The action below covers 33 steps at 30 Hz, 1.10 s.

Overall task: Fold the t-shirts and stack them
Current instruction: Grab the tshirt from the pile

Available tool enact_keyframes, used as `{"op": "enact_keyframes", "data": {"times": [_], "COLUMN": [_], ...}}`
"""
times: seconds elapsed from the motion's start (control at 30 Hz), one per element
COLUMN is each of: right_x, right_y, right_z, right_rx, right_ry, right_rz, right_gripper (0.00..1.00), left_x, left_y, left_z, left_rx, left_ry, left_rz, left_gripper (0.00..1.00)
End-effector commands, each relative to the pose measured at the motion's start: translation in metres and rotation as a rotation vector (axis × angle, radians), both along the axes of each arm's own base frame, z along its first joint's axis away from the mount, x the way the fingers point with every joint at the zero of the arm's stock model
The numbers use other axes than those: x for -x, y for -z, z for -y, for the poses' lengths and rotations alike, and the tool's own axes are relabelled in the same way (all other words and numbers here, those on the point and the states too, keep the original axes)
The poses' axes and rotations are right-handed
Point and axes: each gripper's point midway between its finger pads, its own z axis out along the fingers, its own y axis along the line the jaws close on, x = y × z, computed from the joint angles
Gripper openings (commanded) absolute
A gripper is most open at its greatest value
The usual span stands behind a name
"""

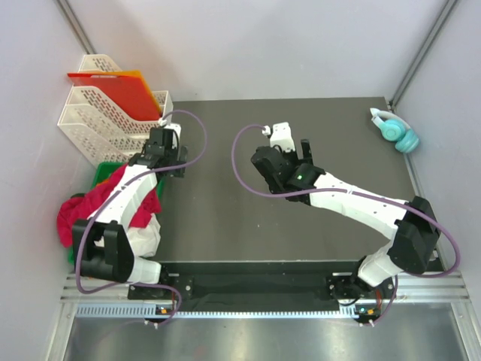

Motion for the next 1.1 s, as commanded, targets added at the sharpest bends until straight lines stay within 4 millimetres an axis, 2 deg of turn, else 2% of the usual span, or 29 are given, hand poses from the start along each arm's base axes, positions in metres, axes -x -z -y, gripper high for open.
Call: {"op": "enact_keyframes", "data": {"times": [0.0, 0.17, 0.3, 0.4, 0.57, 0.67, 0.8, 0.83, 1.07], "right_x": [-0.003, -0.004, -0.006, -0.007, -0.009, -0.010, -0.010, -0.010, -0.010], "right_y": [-0.010, -0.010, -0.009, -0.008, -0.004, -0.004, -0.003, -0.004, -0.003], "right_z": [0.003, 0.001, -0.002, -0.006, -0.011, -0.012, -0.014, -0.014, -0.021], "right_rx": [-0.021, -0.017, -0.015, -0.022, -0.029, -0.032, -0.024, -0.025, -0.017], "right_ry": [0.011, 0.003, -0.006, -0.019, -0.036, -0.041, -0.060, -0.063, -0.100], "right_rz": [0.034, 0.039, 0.035, 0.034, 0.028, 0.031, 0.025, 0.024, 0.005], "right_gripper": [1.00, 1.00, 1.00, 1.00, 1.00, 1.00, 1.00, 1.00, 1.00], "left_x": [-0.007, 0.003, 0.023, 0.041, 0.073, 0.086, 0.096, 0.098, 0.125], "left_y": [-0.049, -0.074, -0.093, -0.094, -0.075, -0.065, -0.057, -0.057, -0.076], "left_z": [-0.028, -0.045, -0.064, -0.081, -0.125, -0.142, -0.150, -0.152, -0.172], "left_rx": [-0.076, -0.148, -0.167, -0.135, -0.102, -0.095, -0.053, -0.049, -0.105], "left_ry": [-0.144, -0.178, -0.220, -0.261, -0.385, -0.445, -0.507, -0.526, -0.696], "left_rz": [0.166, 0.216, 0.227, 0.213, 0.162, 0.134, 0.118, 0.117, 0.162], "left_gripper": [0.82, 0.83, 0.83, 0.81, 0.73, 0.72, 0.68, 0.64, 0.54]}}
